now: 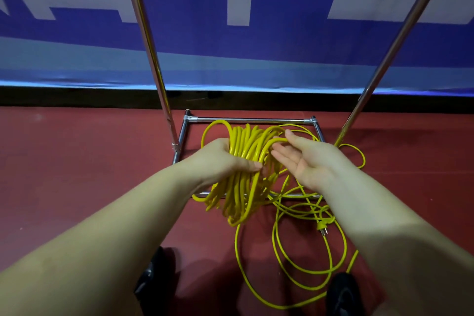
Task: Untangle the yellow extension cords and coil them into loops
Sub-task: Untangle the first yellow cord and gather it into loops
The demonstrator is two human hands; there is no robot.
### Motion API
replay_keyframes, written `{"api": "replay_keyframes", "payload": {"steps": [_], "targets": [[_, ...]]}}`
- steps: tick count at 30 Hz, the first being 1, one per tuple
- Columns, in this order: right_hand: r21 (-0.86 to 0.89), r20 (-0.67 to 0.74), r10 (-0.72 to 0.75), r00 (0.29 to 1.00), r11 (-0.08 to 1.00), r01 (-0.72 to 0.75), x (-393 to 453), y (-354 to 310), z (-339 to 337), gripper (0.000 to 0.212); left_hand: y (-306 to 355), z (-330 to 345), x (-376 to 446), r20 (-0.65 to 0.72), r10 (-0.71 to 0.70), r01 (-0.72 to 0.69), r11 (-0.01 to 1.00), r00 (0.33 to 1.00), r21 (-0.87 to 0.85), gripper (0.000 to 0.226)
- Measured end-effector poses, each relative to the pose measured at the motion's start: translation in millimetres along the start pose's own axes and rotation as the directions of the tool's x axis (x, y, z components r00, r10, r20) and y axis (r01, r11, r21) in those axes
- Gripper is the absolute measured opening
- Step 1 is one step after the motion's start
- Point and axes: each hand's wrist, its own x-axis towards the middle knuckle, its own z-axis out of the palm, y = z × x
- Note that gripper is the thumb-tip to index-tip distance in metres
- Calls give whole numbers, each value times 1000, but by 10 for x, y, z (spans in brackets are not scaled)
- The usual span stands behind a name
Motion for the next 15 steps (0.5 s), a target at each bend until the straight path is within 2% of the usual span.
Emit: {"api": "replay_keyframes", "payload": {"steps": [3, 4, 5, 6, 7, 8, 9, 10, 13, 15], "targets": [[-9, 62, 4, 998, 1000, -3, -8, -34, -10, 15, 26, -11, 4, -9, 27, -28, 998, 1000, -54, 8], [-120, 82, -4, 997, 993, 14, -18, -39, -10, 18, 34, -8, 7, -25, 30, -32, 996, 999, -77, 9], [-323, 99, -28, 995, 944, 59, -26, -27, -14, 22, 35, -12, 18, -49, 26, -31, 993, 998, -110, 11], [-564, 132, -70, 989, 815, 133, -37, 3, -26, 26, 40, -18, 31, -83, 14, -27, 988, 996, -150, 11], [-758, 188, -114, 975, 614, 218, -46, 50, -37, 29, 43, -27, 45, -122, 1, -24, 982, 993, -189, 11], [-865, 255, -146, 956, 406, 293, -56, 107, -45, 31, 49, -39, 57, -157, -18, -19, 973, 987, -229, 11], [-903, 321, -151, 935, 249, 350, -53, 175, -53, 33, 53, -52, 71, -186, -36, -16, 962, 982, -274, 11], [-901, 382, -132, 914, 166, 401, -50, 243, -59, 32, 59, -65, 83, -208, -57, -13, 947, 976, -321, 11], [-835, 534, -148, 832, 58, 547, -9, 372, -44, 30, 53, -109, 121, -254, -107, -5, 915, 961, -402, 11], [-812, 571, -123, 812, 63, 580, 2, 355, -40, 28, 57, -162, 134, -279, -143, 5, 897, 949, -441, 9]]}}
